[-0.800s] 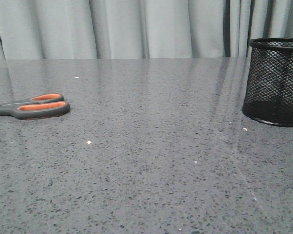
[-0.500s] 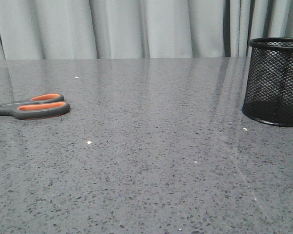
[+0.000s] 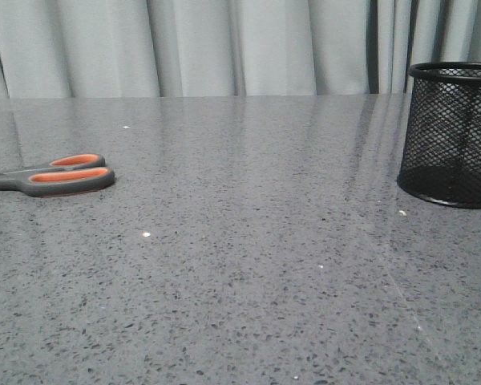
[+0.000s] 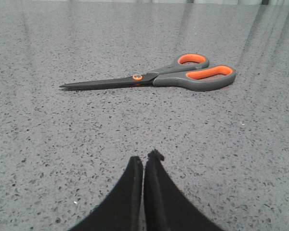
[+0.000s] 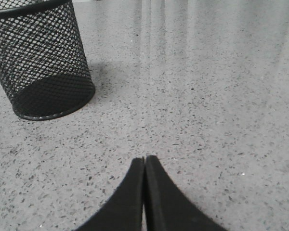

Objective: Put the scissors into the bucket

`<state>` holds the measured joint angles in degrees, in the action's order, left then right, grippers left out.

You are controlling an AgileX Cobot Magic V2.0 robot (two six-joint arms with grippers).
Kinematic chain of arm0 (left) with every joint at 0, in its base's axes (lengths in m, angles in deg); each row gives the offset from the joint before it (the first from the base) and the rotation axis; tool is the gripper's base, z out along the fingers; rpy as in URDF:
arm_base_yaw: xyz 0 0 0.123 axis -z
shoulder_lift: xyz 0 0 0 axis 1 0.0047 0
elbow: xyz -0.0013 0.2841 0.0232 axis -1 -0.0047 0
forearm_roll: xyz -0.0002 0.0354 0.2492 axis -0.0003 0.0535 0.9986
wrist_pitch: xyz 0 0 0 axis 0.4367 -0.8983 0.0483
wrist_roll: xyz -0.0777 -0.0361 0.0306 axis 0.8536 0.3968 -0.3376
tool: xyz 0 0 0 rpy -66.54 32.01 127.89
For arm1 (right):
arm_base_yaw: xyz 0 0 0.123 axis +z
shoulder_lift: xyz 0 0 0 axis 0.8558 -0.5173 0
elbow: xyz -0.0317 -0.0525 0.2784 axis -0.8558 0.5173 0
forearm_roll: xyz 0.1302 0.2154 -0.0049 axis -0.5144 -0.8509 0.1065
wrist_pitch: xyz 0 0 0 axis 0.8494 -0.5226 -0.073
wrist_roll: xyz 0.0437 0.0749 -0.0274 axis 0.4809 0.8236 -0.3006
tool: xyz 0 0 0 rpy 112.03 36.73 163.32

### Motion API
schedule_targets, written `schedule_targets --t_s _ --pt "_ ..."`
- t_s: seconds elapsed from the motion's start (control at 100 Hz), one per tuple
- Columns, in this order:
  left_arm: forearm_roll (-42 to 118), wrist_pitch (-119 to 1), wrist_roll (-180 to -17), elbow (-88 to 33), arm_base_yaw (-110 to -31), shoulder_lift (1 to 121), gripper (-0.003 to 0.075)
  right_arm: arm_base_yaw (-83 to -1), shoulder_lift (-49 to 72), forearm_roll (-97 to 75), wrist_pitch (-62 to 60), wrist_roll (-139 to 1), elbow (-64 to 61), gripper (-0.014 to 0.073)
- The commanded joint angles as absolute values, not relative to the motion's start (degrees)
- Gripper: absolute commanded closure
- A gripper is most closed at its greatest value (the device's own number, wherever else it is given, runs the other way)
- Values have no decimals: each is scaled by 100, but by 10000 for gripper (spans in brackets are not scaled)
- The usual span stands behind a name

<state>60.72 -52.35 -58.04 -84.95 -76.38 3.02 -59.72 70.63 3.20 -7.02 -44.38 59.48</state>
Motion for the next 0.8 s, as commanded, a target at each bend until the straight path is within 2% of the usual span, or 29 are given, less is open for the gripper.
schedule_targets --t_s 0.0,0.25,0.38,0.52,0.62,0.79 --pt "5991 -5498 -5773 -8721 -7647 142 740 -6014 7161 303 -569 -4454 5980 649" --pt "5991 -5498 -5773 -8721 -7647 142 739 -6014 7161 303 -308 -4454 5980 649" --pt "6020 -5519 -5773 -8721 -7647 142 740 -6014 7161 209 589 -4454 5980 649" --pt "6020 -5519 -5773 -8721 -7647 142 740 -6014 7161 -728 1877 -4454 5980 649" --pt "6020 -5533 -5773 -8721 -7647 142 740 -6014 7161 -1479 2353 -4454 5980 649" --pt "5906 -5748 -5773 -8721 -7647 142 740 -6014 7161 -1949 2306 -4454 5980 649"
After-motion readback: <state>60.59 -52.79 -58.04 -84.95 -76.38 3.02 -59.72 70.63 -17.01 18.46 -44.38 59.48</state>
